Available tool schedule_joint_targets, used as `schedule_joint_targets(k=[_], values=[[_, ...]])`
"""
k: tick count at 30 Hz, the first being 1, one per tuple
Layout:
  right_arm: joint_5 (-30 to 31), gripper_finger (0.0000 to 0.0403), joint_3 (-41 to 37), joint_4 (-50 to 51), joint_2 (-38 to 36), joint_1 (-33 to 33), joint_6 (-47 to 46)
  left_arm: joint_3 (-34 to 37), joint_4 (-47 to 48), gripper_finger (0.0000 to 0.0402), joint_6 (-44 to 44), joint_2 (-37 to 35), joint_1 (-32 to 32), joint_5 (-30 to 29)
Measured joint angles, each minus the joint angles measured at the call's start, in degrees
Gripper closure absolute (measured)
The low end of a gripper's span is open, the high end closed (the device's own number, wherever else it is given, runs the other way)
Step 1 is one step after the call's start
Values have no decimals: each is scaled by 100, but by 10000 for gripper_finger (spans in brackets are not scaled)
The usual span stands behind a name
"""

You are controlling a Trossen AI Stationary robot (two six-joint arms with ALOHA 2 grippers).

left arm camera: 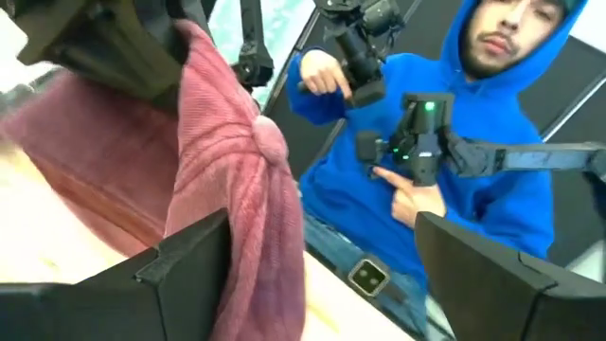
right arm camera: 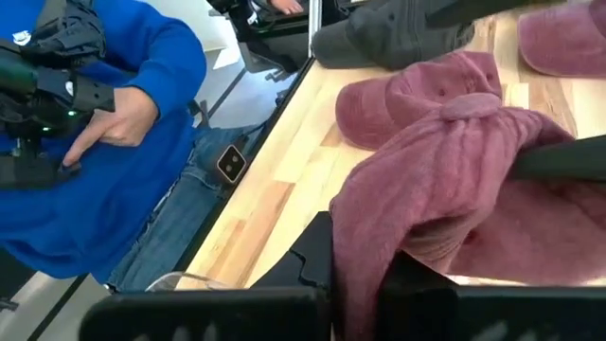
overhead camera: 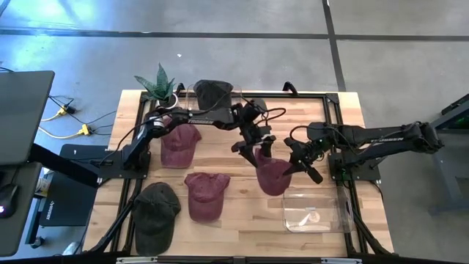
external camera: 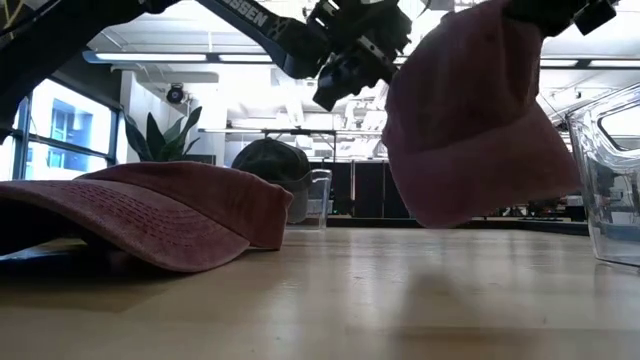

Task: Pick & Place hat
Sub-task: Put the top right red cap into the bottom transparent bin

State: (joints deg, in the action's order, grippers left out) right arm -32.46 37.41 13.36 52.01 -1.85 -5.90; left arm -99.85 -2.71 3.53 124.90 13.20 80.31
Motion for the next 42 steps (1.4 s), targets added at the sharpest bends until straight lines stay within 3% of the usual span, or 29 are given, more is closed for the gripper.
schedule_joint_targets(k=[7, 15, 20, 24, 29, 34, 42], values=[[210, 393, 0, 208, 0, 2, 92, 0, 25, 83, -137, 0, -44, -254], [635, 400, 0, -31, 0, 0, 610, 0, 96, 83, -1085, 8, -97, -1615], [851, 392, -2, -297, 0, -2, 840, 2, -111, 83, -1305, 114, -207, -1560], [388, 396, -2, -923, 0, -2, 953, -2, -147, 83, -1421, 103, -269, -1626], [75, 397, -2, -1275, -2, -13, 1085, -2, -145, 83, -1381, 103, -221, -1026], [62, 393, -2, -613, -3, -120, 710, -2, -142, 83, -1318, 103, -238, -72], [325, 397, -2, 289, -3, -103, 239, 2, -89, 83, -858, -33, -103, 523]])
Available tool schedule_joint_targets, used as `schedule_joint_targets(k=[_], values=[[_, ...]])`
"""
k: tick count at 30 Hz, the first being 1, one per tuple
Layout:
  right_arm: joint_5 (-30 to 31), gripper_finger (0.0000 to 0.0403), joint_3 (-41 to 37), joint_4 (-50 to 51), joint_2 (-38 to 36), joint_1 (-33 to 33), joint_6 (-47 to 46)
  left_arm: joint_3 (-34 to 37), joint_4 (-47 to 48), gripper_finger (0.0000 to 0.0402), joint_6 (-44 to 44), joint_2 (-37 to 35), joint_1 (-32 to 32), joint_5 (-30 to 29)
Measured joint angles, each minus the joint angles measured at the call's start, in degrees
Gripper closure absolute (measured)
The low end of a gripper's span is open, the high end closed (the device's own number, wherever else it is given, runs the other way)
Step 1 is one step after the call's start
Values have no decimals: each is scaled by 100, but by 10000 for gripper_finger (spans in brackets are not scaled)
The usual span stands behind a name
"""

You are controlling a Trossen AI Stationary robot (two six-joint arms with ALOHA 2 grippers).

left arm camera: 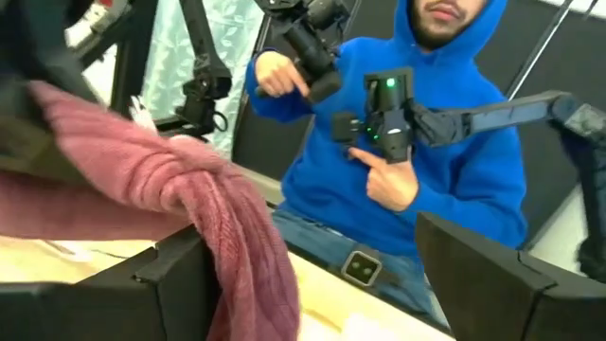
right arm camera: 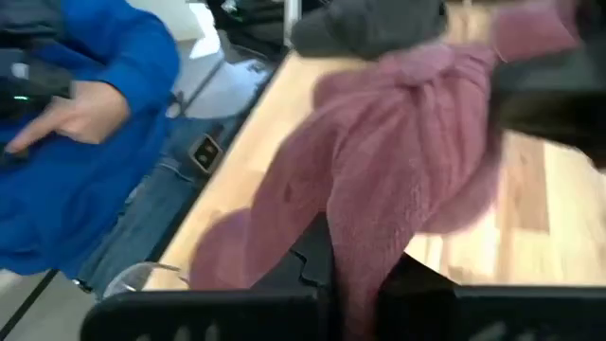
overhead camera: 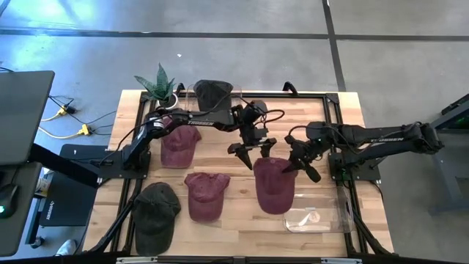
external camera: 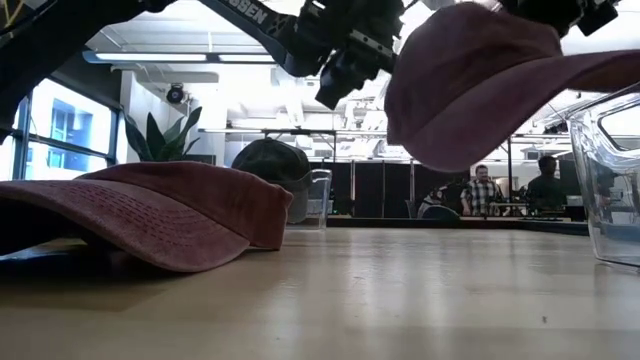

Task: Pick & Place hat
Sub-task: Put the top right red cap into the bottom transparent bin

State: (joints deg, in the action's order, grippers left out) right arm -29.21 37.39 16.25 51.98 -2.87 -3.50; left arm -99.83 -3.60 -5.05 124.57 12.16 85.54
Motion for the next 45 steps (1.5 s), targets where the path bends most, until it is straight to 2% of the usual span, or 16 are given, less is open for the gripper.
schedule_joint_targets(k=[5, 10, 12, 15, 22, 28, 31, 35, 38, 42, 45], values=[[249, 391, 2, 170, 1, 0, -11, -8, 161, 84, 84, -69, -29, -216], [520, 399, 2, 155, 1, 2, 185, -2, 410, 126, 47, -54, -54, -1147], [712, 399, 1, 144, 1, 0, 231, -2, 519, 158, 36, -54, -21, -1498], [919, 392, 2, -2, 1, 2, 247, -2, 581, 217, 22, -54, -14, -1695], [929, 399, 2, -108, 1, 2, 253, -2, 710, 383, -54, -54, 1, -1550], [964, 391, 2, -369, 3, -2, 278, -11, 1318, 395, -130, -362, 376, -1520], [988, 383, 2, -584, 3, -3, 382, 2, 1745, 396, -236, -652, 589, -1264], [1199, 364, 2, -888, 3, -53, 362, -6, 1815, 399, -363, -832, 644, -1157], [1016, 329, 2, -1099, 3, -159, 306, -10, 1912, 399, -370, -1002, 639, -1251], [509, 260, 2, -1483, 3, -351, 84, 9, 2128, 400, -369, -1073, 579, -1445], [413, 208, 4, -1771, 55, -481, 84, 2, 2055, 400, -371, -1110, 577, -1681]])
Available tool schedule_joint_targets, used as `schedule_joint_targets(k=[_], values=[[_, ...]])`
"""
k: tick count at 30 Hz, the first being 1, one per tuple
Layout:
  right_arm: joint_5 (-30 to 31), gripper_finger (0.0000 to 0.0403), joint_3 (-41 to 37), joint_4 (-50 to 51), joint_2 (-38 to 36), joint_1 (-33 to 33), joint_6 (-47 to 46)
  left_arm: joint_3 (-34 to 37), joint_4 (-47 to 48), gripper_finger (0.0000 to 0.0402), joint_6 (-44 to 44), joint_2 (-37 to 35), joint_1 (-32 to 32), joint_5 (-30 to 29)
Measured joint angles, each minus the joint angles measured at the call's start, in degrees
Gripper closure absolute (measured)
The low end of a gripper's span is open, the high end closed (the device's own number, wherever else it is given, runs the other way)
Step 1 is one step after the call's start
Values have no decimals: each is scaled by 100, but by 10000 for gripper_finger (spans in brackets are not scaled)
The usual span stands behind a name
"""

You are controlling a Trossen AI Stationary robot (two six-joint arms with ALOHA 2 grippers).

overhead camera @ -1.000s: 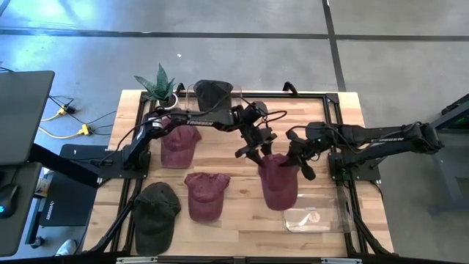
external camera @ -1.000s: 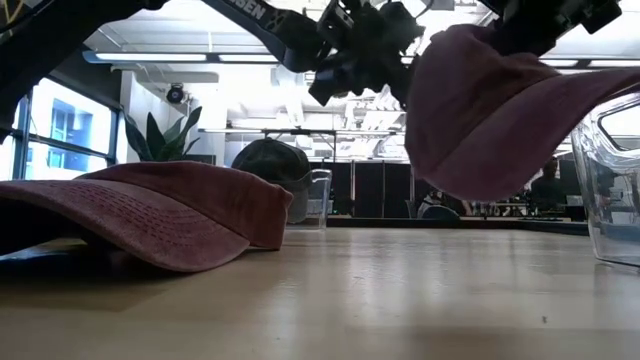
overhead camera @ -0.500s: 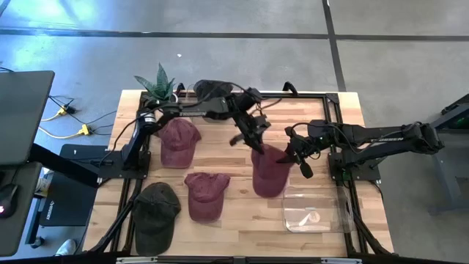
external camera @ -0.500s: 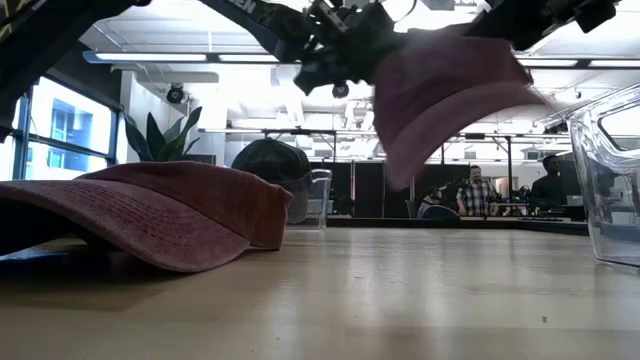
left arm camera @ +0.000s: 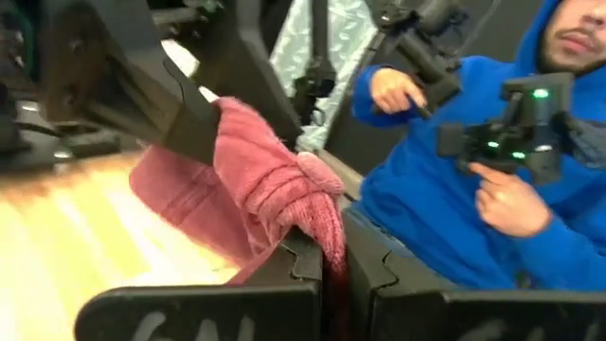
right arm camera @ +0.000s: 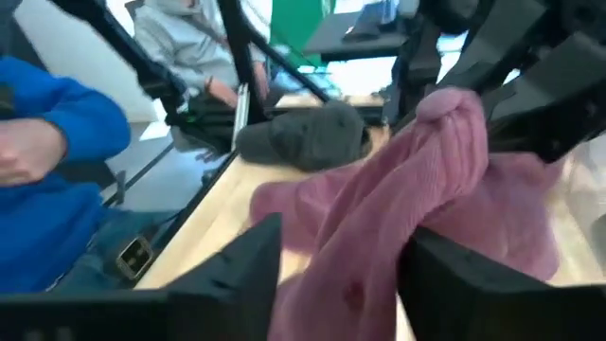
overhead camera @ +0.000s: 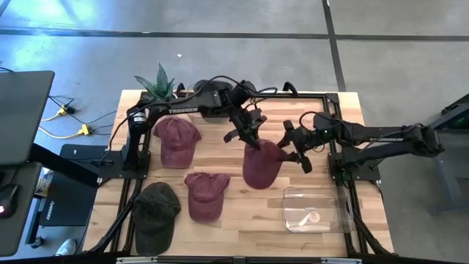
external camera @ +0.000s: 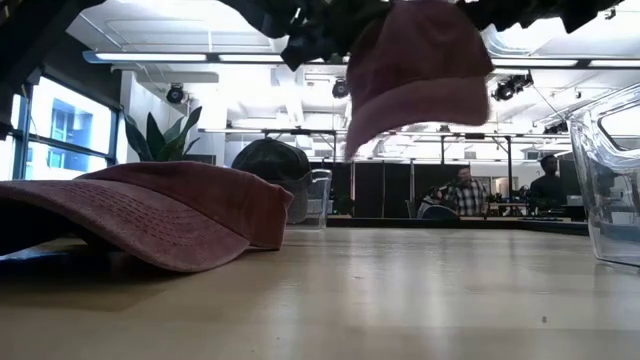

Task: Pick & Place hat
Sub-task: Put the top right red cap into the bottom transparent bin

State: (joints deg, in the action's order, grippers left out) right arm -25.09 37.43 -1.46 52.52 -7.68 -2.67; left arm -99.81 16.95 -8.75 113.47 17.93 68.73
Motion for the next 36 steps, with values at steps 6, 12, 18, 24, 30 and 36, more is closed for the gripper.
schedule_joint_targets(k=[6, 12, 18, 24, 30, 36], values=[[-98, 178, 0, -411, 631, -105, 20, -4, 15, 400, 20, -4, 7, -296], [-341, 280, 0, -402, 799, -105, -172, -4, 313, 400, 14, -4, 7, -435], [-523, 385, 11, -363, 603, -98, -459, -4, 322, 395, -307, 0, 5, -167], [-224, 396, 632, 554, 610, -88, -320, -4, 250, 306, -753, 2, 4, 399], [323, 395, 1057, 1378, 622, -94, -48, 4, 381, 186, -788, 4, -120, 194], [509, 391, 1174, 1723, 624, -92, -92, 9, 1310, 166, -2075, 4, -395, -49]])
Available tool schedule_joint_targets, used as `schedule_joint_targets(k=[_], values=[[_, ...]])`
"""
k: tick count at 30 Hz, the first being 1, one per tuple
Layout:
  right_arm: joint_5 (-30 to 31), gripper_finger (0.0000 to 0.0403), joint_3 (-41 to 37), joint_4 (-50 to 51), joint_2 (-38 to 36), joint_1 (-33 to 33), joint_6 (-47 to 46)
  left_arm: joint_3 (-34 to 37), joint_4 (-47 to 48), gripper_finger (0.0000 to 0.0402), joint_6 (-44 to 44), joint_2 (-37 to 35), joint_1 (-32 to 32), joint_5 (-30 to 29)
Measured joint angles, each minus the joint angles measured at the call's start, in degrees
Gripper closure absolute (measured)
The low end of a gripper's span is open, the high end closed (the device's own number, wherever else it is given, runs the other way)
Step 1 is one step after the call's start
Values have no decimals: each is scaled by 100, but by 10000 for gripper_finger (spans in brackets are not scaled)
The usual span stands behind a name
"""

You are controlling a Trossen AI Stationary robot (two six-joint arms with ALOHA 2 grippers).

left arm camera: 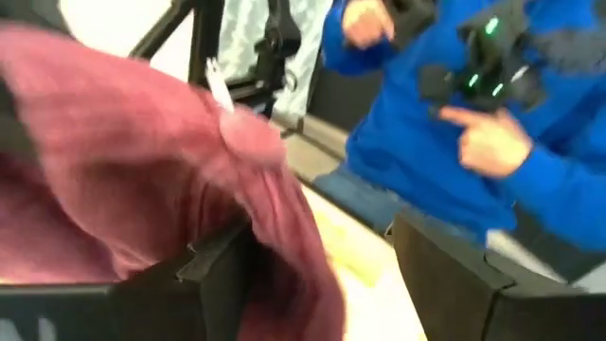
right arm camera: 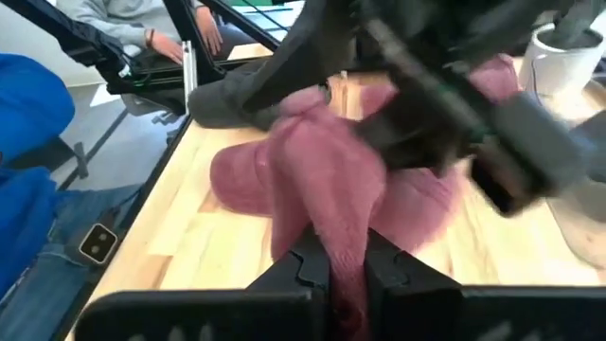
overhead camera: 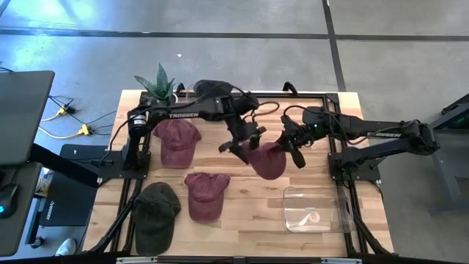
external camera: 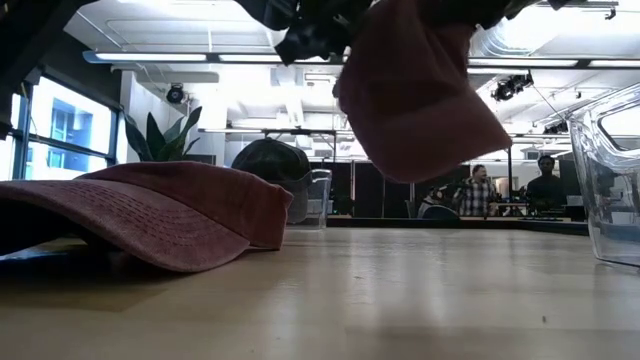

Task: Pick & Place hat
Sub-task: Put the top right red cap into the bottom transparent bin

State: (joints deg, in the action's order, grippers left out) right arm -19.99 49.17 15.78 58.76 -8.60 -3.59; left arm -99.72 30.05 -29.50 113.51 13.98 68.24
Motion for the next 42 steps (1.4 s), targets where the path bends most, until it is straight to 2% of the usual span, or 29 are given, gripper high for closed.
schedule_joint_targets(k=[4, 8, 12, 15, 18, 22, 26, 31, 35, 39, 42], values=[[-6, 398, 0, 157, -45, 2, -80, 0, 393, 205, -177, 0, -29, -591], [0, 393, 0, 211, -174, 2, -285, 0, 621, 269, 116, -23, 7, -886], [-10, 390, 0, 251, -331, 105, -514, 1, 911, 345, 72, -44, 26, -1009], [-324, 393, 0, 265, -420, 278, -543, 11, 961, 392, -6, -204, 70, -964], [-611, 396, 0, 267, -403, 496, -516, 4, 882, 383, -107, -436, 98, -860], [-579, 382, -15, 277, -321, 751, -260, -2, 625, 384, -210, -499, 100, -840], [-376, 334, -14, 234, -330, 846, -166, -13, 530, 399, -179, -651, 105, -794], [-226, 247, 122, 143, -333, 792, -146, 15, 468, 397, -121, -601, 100, -853], [255, 183, 149, 88, -323, 725, -43, -2, 214, 400, 95, -632, 100, -887], [813, 156, 149, 109, -310, 671, 197, -2, 91, 400, 137, -621, 100, -950], [763, 154, 149, 19, -129, 662, 363, -2, 7, 400, 182, -621, 100, -1119]])
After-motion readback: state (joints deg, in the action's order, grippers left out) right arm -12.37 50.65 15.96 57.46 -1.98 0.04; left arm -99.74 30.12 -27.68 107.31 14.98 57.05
